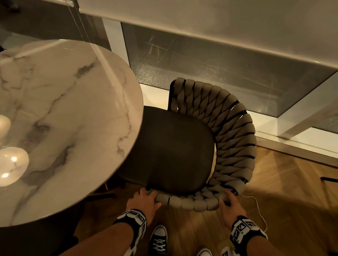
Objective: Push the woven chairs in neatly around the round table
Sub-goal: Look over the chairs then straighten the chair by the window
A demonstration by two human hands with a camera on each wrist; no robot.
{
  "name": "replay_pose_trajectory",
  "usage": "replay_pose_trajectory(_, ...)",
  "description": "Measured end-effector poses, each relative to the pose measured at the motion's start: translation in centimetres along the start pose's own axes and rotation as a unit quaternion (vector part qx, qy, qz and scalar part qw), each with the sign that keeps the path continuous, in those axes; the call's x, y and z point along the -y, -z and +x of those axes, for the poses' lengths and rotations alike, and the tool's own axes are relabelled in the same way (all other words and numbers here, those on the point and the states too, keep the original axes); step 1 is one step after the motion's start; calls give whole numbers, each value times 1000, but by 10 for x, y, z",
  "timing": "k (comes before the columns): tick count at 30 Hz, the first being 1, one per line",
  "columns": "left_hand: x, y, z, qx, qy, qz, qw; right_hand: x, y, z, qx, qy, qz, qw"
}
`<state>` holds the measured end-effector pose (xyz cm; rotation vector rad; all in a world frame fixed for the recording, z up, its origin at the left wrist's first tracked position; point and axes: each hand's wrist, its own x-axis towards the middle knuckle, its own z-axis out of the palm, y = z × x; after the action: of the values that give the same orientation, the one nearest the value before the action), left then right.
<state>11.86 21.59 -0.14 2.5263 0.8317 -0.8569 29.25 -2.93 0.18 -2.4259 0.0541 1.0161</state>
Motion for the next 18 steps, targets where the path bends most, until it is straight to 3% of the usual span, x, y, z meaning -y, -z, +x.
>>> replay_pose_trajectory(7,5,-3,-33,-44,-4,-73,996,-1,-9,-35,25,49,6,998)
replay_pose_trajectory(10,10,-12,-73,-47,11,-111,993,-15,-24,-50,46,67,0,997)
replay_pose_trajectory(15,35,-64,-154,-65,43,-166,983,-58,-51,-76,116,70,-22,991)
replay_pose_trajectory(18,52,-107,-207,-72,84,-197,974,-90,-55,-118,144,90,-52,984)
